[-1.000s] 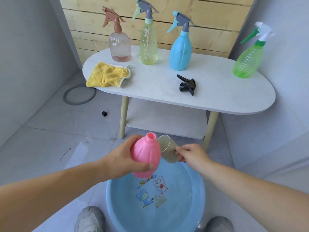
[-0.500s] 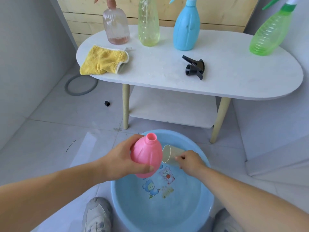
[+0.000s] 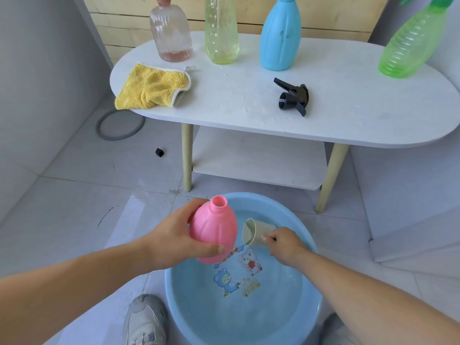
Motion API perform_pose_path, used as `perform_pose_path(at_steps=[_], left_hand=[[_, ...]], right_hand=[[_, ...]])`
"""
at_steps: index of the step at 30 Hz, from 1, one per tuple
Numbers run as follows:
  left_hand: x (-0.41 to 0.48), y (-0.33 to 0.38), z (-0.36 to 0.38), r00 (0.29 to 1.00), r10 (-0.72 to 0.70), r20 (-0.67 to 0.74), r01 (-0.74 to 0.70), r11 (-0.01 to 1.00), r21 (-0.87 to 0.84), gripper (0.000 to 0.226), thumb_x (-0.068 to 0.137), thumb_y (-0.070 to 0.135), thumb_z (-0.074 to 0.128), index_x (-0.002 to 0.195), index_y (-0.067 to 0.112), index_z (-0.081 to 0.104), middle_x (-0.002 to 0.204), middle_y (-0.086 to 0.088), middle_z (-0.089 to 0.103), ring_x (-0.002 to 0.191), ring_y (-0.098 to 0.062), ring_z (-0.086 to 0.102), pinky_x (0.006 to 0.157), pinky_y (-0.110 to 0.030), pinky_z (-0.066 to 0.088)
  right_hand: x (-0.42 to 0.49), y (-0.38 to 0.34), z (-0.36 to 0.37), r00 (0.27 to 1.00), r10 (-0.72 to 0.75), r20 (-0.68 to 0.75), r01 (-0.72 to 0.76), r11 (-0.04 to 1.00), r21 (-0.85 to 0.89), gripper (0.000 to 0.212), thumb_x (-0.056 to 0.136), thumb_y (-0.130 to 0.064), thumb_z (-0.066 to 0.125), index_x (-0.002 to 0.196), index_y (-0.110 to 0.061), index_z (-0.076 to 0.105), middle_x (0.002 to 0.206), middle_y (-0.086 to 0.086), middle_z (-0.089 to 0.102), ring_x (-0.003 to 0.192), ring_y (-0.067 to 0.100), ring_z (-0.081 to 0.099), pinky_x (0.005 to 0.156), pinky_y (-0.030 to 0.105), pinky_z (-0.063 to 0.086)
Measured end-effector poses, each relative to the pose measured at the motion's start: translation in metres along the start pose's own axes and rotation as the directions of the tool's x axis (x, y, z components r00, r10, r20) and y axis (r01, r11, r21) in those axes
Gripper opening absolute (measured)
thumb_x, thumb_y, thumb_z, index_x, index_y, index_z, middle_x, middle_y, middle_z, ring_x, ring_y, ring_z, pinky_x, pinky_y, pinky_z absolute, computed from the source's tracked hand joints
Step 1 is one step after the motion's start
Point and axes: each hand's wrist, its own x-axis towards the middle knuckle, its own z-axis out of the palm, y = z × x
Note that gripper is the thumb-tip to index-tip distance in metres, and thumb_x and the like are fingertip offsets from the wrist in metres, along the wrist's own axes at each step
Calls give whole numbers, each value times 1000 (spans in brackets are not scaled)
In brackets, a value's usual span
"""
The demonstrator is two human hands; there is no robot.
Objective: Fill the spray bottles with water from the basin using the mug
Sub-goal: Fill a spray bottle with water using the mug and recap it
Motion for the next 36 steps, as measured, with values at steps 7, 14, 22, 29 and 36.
perform_pose_path(at_steps=[7,14,22,29,36], left_hand=[[-2,1,0,1000,1,-11,-1,1000,19,79,61,25,96,128,40,57,116,13,71,104,-2,69,82,-23,62],[-4,7,-2,999,36,-6,-35,998,60,77,66,24,97,129,41,55,119,11,70,105,-2,69,85,-25,62],[-11,22,-3,996,87,-37,-85,994,64,76,67,27,98,127,42,55,118,9,69,104,-8,70,85,-30,63],[-19,34,-1,991,123,-53,-123,992,0,80,53,41,93,125,42,56,116,7,71,100,-6,72,88,-38,64],[-22,44,2,991,125,-46,-125,992,-2,86,49,49,91,127,40,55,118,5,70,104,-13,72,88,-40,64]], right_hand=[[-6,-1,-6,1000,7,5,-7,988,157,42,99,-31,55,64,-7,58,58,-2,56,50,13,43,52,24,36],[-25,-19,-28,999,-36,0,33,927,373,29,98,-29,60,81,-11,75,67,-3,68,70,16,59,75,32,52],[-65,-48,-76,990,-116,-82,142,863,485,26,97,-28,64,80,-12,74,66,0,68,74,16,67,83,29,56],[-124,-64,-131,954,-206,-216,292,793,535,33,98,-22,60,71,-7,73,73,6,69,84,19,67,71,16,53],[-181,-81,-178,868,-334,-368,477,766,431,44,99,-22,59,57,-15,71,89,17,73,98,25,72,101,44,53]])
